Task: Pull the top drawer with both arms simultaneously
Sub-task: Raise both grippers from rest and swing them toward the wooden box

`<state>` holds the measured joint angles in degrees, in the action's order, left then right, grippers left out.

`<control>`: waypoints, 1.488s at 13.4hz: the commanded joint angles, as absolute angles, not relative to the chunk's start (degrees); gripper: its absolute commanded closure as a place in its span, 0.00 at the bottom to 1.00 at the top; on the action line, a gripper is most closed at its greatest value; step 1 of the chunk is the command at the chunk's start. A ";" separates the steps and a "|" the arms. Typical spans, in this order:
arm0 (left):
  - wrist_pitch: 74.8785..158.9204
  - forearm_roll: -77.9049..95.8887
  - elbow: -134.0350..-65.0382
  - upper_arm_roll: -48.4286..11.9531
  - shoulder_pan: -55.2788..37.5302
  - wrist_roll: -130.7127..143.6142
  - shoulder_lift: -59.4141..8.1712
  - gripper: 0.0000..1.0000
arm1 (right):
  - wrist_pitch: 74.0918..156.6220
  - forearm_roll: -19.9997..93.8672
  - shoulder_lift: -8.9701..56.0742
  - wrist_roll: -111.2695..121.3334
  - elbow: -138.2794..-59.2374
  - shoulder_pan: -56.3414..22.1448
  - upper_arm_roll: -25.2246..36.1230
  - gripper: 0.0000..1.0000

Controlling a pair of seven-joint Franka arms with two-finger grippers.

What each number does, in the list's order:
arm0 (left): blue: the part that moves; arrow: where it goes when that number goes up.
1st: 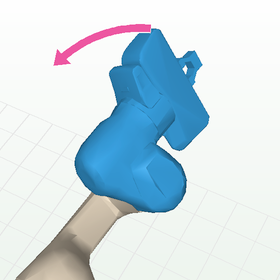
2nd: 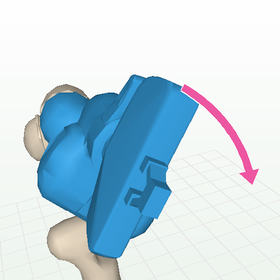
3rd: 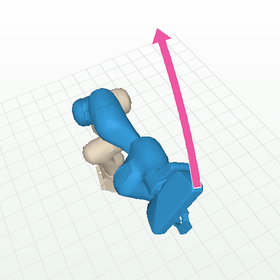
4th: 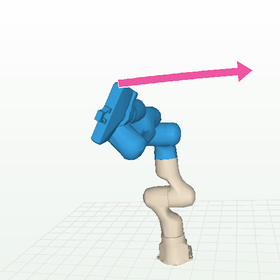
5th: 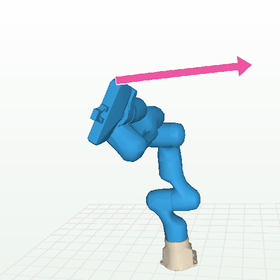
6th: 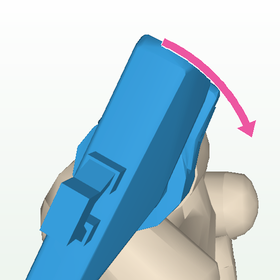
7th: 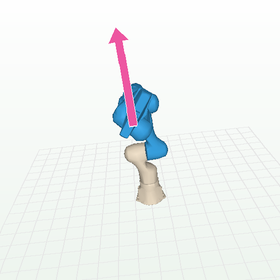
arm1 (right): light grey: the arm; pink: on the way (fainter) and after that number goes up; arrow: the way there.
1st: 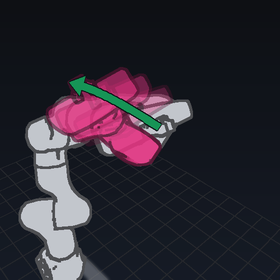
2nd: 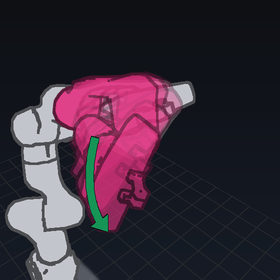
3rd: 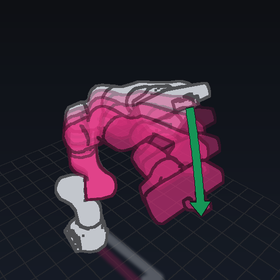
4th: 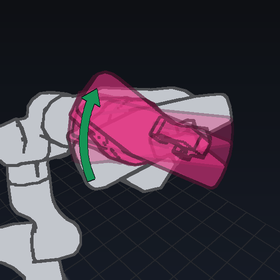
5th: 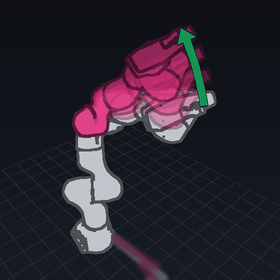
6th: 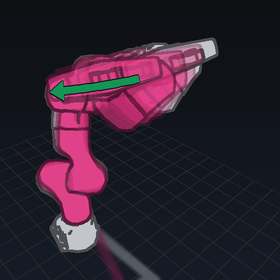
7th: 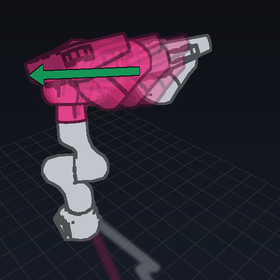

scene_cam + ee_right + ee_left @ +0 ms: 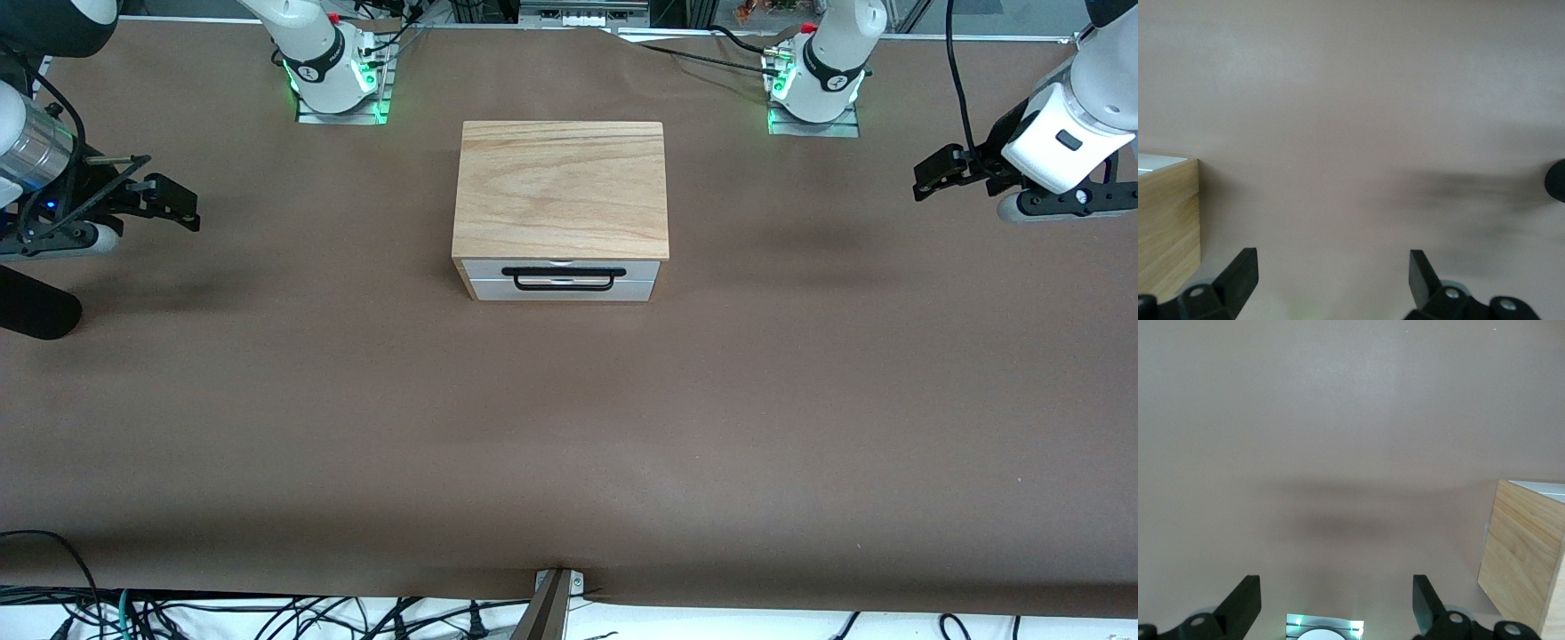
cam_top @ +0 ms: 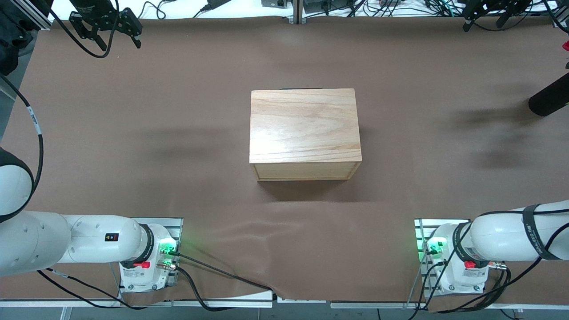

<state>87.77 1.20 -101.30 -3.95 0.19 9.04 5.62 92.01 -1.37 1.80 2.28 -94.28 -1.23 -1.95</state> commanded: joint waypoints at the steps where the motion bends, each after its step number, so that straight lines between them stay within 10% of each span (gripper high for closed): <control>1: 88.51 0.44 -103.09 -4.57 1.05 9.31 7.29 0.00 | 91.58 -0.61 2.11 1.93 -92.99 -1.06 -1.50 0.00; 20: 114.41 6.24 -119.52 -4.92 -0.35 9.14 0.18 0.00 | 89.22 0.70 3.07 2.47 -93.25 -2.37 -2.20 0.00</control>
